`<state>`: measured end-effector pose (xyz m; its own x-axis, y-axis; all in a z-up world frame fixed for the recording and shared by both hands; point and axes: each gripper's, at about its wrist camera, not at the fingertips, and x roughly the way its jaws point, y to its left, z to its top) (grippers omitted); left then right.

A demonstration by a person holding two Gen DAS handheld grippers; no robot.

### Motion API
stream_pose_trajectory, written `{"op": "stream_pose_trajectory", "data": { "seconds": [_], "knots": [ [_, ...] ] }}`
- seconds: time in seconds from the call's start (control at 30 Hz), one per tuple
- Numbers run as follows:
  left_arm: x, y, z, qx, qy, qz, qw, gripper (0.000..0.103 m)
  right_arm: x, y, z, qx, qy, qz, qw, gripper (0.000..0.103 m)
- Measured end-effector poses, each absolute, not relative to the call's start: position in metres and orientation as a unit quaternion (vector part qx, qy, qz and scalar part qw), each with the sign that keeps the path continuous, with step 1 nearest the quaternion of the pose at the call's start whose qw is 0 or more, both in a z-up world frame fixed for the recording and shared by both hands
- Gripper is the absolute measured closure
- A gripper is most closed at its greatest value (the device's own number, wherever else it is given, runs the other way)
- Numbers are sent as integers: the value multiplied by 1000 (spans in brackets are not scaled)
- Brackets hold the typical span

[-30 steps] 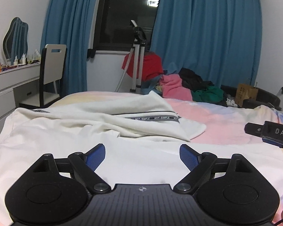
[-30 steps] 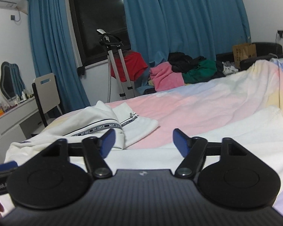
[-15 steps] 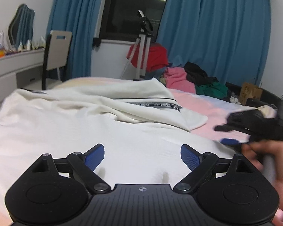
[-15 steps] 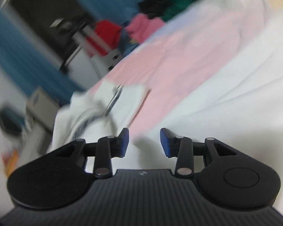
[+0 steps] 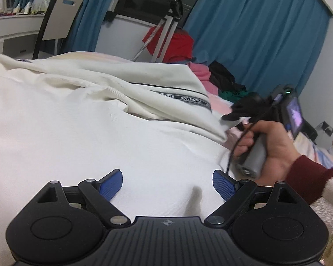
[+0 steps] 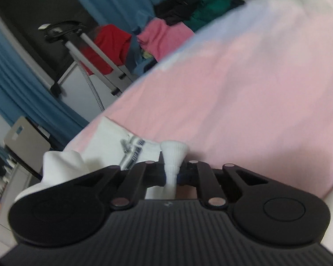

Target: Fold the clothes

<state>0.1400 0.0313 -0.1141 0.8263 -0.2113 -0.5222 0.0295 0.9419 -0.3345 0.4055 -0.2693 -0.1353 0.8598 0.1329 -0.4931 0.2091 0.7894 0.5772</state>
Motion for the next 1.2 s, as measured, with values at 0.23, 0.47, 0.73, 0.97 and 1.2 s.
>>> {"op": "stream_pose_trajectory", "data": {
  "seconds": [0.23, 0.47, 0.73, 0.97, 1.2],
  "knots": [
    [130, 40, -111, -166, 294, -48, 940, 13, 388, -336, -94, 287, 214, -72, 931, 94],
    [132, 32, -109, -150, 305, -42, 940, 13, 361, -490, -82, 263, 164, -243, 919, 94],
    [136, 28, -109, -125, 308, -34, 942, 13, 345, -552, -109, 239, 190, -252, 918, 94],
    [129, 24, -98, -83, 287, -23, 954, 13, 347, -560, -131, 206, 206, -253, 922, 94],
    [112, 28, -71, -50, 249, -12, 967, 13, 343, -549, -149, 197, 242, -258, 914, 89]
  ]
}}
